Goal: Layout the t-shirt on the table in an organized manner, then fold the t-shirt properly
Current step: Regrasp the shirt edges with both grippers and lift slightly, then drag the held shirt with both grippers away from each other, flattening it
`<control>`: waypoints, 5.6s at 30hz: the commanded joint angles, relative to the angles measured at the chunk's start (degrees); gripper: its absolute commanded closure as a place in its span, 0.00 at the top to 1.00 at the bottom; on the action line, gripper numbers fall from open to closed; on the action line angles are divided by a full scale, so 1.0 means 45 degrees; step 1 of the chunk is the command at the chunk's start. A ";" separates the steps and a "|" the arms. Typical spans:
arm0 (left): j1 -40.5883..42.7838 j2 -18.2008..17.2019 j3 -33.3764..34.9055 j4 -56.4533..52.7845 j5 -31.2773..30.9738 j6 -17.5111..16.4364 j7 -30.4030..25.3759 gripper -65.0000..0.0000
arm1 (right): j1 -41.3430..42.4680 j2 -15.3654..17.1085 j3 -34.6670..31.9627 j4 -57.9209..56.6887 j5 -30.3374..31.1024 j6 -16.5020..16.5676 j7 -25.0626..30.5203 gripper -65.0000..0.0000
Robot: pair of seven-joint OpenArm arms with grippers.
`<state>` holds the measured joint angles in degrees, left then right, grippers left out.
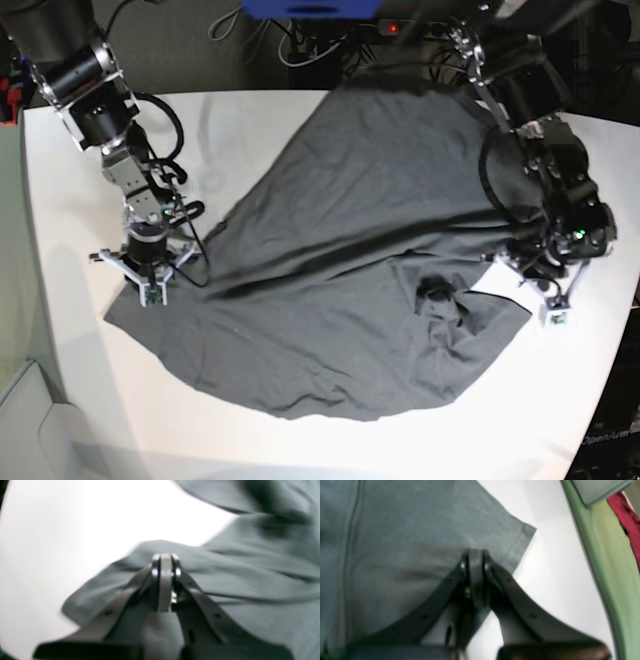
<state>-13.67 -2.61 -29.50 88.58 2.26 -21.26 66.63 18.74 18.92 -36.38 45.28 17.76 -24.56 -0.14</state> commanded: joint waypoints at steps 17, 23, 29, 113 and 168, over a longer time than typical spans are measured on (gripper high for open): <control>0.3028 0.1079 0.2403 0.1445 -0.0024 0.0064 0.0070 0.01 | -0.0619 -0.0424 0.3836 0.5167 0.1494 0.2986 -0.3163 0.00; 0.3517 0.1059 0.2403 0.1328 0.0074 0.0064 -0.0008 0.01 | 0.1022 -0.1166 0.3816 0.5186 0.1494 0.3376 -0.3983 0.00; 0.3478 0.1098 0.2423 0.0820 0.0074 0.0064 -0.0028 0.01 | 0.2448 -0.2553 0.3816 0.4874 0.1494 0.5017 -0.4921 0.00; 0.3478 -0.0562 0.3009 0.1113 0.0074 0.0006 -0.0301 0.01 | -0.6011 -0.1303 0.7333 1.2122 0.1494 0.5154 -0.4628 0.00; 0.2774 -0.2790 -0.0723 0.2480 0.1148 -0.0053 -0.0086 0.01 | -0.0189 -0.2299 0.3230 0.5089 0.1494 0.5564 -0.5722 0.00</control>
<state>-0.40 -14.31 -32.53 98.91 7.31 -21.71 66.63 16.36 8.67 -22.13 67.07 24.43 0.32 -27.33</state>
